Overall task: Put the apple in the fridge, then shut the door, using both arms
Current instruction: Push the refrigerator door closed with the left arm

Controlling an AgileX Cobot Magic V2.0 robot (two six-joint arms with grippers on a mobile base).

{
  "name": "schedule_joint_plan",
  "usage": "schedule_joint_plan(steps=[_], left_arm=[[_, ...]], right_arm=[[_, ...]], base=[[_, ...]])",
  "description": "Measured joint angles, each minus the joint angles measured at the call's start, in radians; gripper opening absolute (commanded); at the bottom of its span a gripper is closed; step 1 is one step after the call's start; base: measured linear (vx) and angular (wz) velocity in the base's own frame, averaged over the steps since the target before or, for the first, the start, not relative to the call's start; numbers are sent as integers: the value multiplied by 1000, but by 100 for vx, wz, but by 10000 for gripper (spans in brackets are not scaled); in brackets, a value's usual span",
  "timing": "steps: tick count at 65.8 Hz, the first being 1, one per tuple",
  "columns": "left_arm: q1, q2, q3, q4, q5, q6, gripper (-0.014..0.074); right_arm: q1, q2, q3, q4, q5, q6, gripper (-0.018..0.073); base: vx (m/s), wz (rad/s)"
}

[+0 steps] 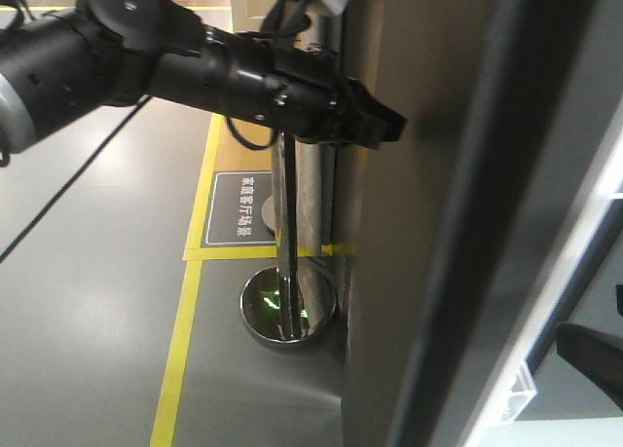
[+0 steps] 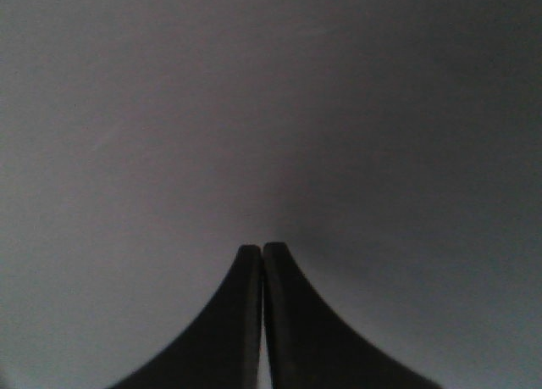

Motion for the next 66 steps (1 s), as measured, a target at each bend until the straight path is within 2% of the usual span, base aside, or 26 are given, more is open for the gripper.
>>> schedule_joint_plan(steps=[43, 66], left_arm=[[-163, 55, 0, -11, -201, 31, -6], [-246, 142, -38, -26, -372, 48, -6]], right_arm=[[0, 0, 0, 0, 0, 0, 434], [0, 0, 0, 0, 2, 0, 434]], base=[[0, 0], [0, 0]])
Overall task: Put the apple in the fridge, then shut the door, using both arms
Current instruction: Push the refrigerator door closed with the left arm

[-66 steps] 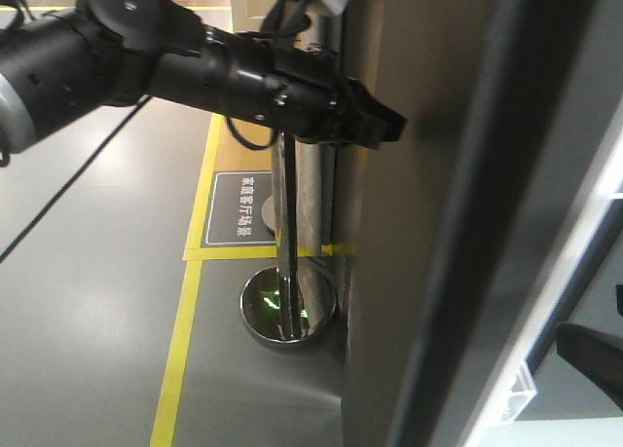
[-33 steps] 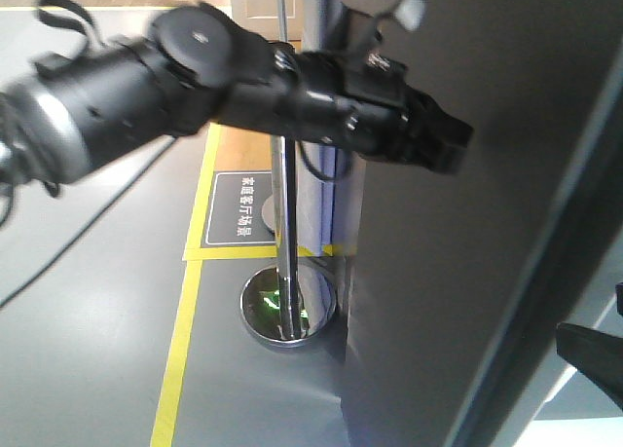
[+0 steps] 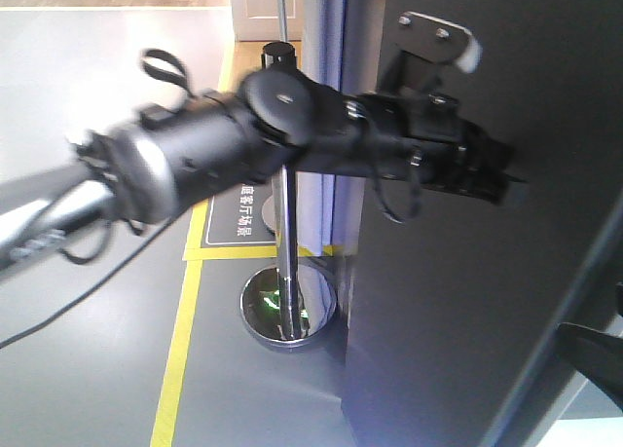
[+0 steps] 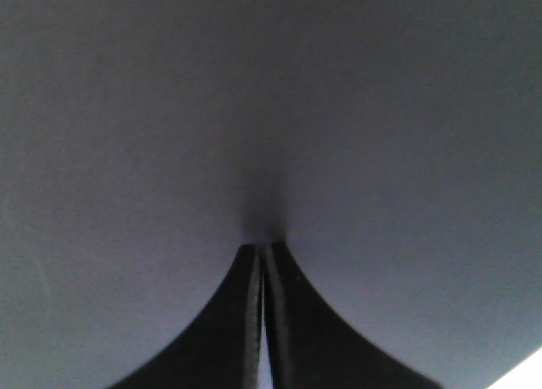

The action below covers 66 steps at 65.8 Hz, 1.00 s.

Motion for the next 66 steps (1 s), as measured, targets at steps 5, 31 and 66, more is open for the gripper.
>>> schedule_joint_plan(steps=[5, 31, 66], left_arm=[[-15, 35, -42, -4, -12, 1, -6], [-38, 213, -287, -34, -67, 2, -6], [-37, 332, -456, -32, -100, 2, -6]], right_arm=[[0, 0, 0, 0, 0, 0, 434], [0, 0, 0, 0, 0, 0, 434], [0, 0, 0, 0, 1, 0, 434]], base=[[0, 0], [0, 0], [0, 0]])
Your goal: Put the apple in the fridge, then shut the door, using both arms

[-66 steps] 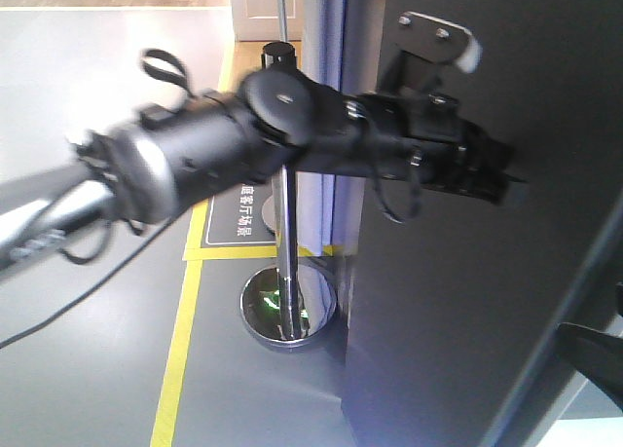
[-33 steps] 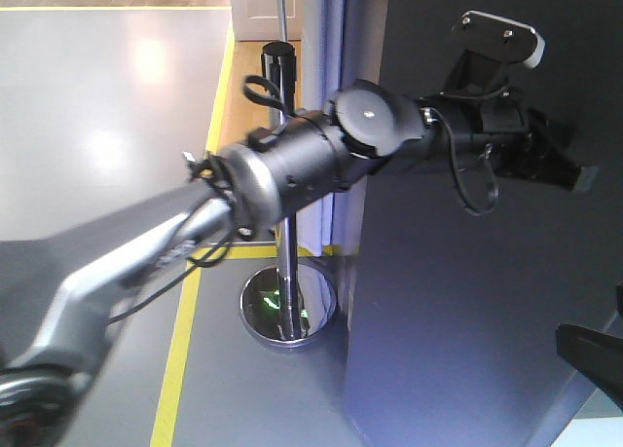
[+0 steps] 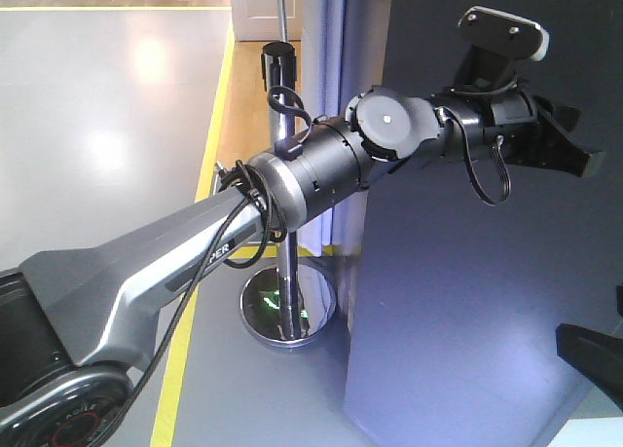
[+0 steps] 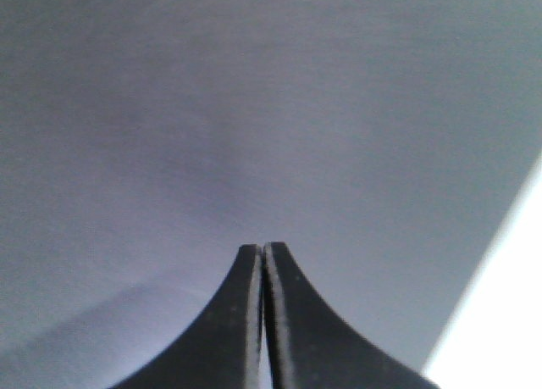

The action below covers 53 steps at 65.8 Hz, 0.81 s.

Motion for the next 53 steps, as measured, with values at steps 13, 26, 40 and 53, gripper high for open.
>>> schedule_joint_plan(steps=[13, 26, 40, 53], left_arm=[[0, -35, 0, 98, 99, -25, -6], [0, -131, -1, 397, 269, -269, -6], [0, -222, -3, 757, 463, -566, -6], [0, -295, -5, 908, 632, -640, -6]], right_arm=[[0, 0, 0, 0, 0, 0, 434], [0, 0, 0, 0, 0, 0, 434], [0, 0, 0, 0, 0, 0, 434], [0, 0, 0, 0, 0, 0, 434]], base=[[0, 0], [0, 0], [0, 0], [0, 0]])
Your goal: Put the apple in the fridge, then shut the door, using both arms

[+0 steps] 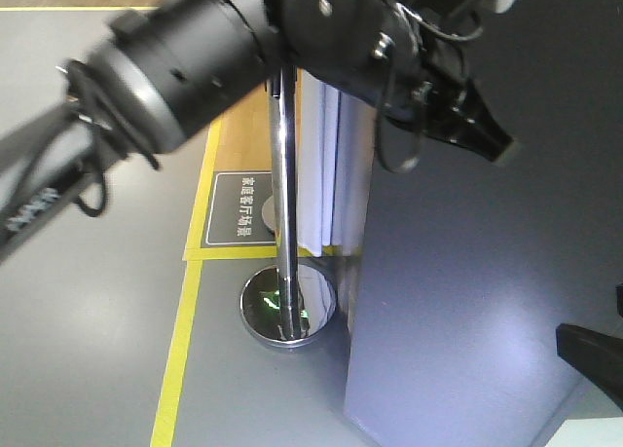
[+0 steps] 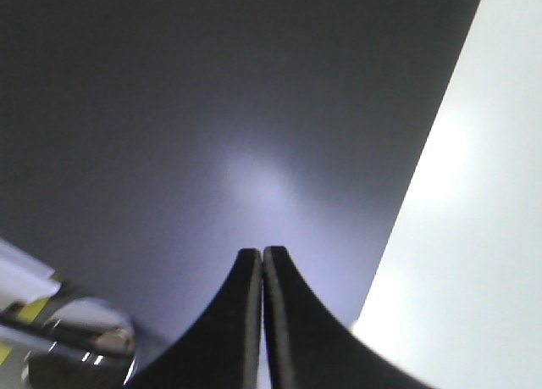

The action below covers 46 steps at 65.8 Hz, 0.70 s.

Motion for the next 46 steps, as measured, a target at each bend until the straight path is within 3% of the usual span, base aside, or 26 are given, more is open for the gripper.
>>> schedule_joint_plan(steps=[14, 28, 46], left_arm=[[13, -55, 0, 8, 107, 4, -6], [51, -145, 35, 8, 122, 0, -6], [117, -405, 467, 7, -63, -9, -6]], right_arm=[[0, 0, 0, 0, 0, 0, 434], [0, 0, 0, 0, 0, 0, 434], [0, 0, 0, 1, 0, 0, 434]], base=[[0, 0], [0, 0], [0, 0]])
